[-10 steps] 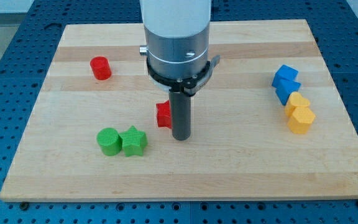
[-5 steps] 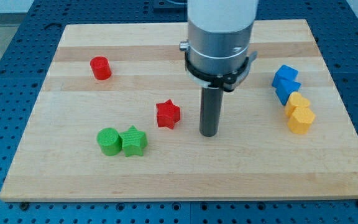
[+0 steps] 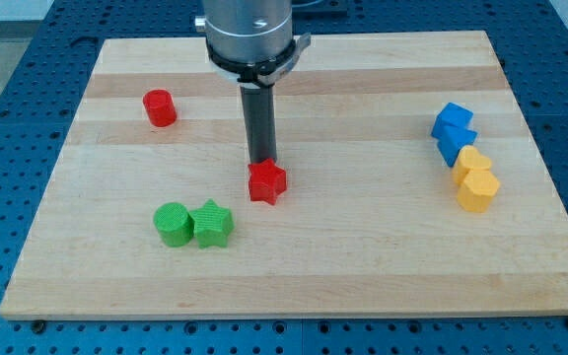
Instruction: Slide red star to the right of green star
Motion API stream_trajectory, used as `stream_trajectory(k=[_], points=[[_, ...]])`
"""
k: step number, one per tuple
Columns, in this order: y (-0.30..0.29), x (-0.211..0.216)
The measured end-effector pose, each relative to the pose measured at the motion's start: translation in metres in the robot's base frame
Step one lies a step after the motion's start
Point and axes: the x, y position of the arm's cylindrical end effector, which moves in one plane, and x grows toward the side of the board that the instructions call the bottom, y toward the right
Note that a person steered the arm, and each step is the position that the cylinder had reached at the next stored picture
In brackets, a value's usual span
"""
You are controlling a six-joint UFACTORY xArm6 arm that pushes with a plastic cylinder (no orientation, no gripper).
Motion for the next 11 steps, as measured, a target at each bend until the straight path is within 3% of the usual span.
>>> stream_trajectory(k=[3,4,6,9,11], points=[[-0.011,0.062],[-0.011,0.065],[0.042,0.012],[0.046,0.060],[0.046,0.065]])
